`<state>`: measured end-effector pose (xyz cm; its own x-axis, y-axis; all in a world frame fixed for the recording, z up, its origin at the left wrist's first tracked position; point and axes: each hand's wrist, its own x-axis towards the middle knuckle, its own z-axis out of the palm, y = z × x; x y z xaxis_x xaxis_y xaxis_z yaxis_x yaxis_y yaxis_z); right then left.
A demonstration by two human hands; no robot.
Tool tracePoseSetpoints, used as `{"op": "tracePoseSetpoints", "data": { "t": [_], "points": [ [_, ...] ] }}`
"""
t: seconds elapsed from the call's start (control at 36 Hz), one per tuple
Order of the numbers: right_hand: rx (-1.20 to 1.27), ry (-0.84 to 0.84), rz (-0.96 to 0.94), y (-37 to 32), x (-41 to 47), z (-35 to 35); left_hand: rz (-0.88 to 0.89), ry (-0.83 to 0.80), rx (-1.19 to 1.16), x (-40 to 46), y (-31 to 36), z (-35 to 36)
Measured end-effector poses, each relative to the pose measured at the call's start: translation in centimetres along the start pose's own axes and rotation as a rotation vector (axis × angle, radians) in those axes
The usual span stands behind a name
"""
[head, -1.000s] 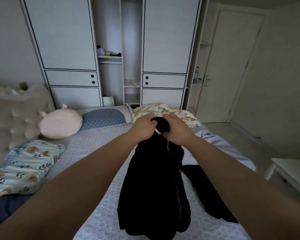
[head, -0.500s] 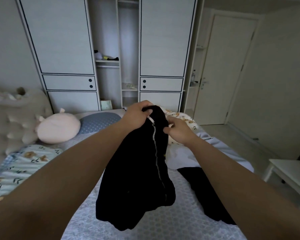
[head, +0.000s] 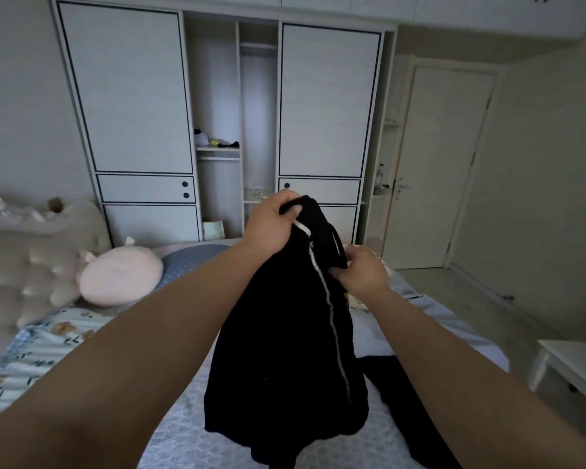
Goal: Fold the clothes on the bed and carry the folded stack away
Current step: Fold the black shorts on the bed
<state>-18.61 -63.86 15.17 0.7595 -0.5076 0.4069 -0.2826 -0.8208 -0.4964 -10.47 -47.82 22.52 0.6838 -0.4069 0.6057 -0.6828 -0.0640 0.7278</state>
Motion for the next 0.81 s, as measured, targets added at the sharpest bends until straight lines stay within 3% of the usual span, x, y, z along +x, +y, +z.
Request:
{"op": "tracePoseSetpoints", "data": {
  "t": [0.11, 0.28, 0.44, 0.81],
  "points": [
    [-0.211, -0.120, 0.093, 1.8, -0.6, 0.3, -0.007, 0.034, -0.061, 0.2, 0.3, -0.5],
    [-0.030, -0.382, 0.198, 2.5, -1.5, 0.5, -0.047, 0.046, -0.061, 0.4, -0.2, -0.9],
    [-0.033, -0.280, 0.167, 3.0, -1.3, -1.1, -0.165, 0.168, 0.111, 0.7, -2.1, -2.3],
    [0.008, -0.214, 0.165, 3.2, -0.7, -4.0, -0.330, 0.231, 0.237, -0.5, -4.8, -5.7]
  ]
}}
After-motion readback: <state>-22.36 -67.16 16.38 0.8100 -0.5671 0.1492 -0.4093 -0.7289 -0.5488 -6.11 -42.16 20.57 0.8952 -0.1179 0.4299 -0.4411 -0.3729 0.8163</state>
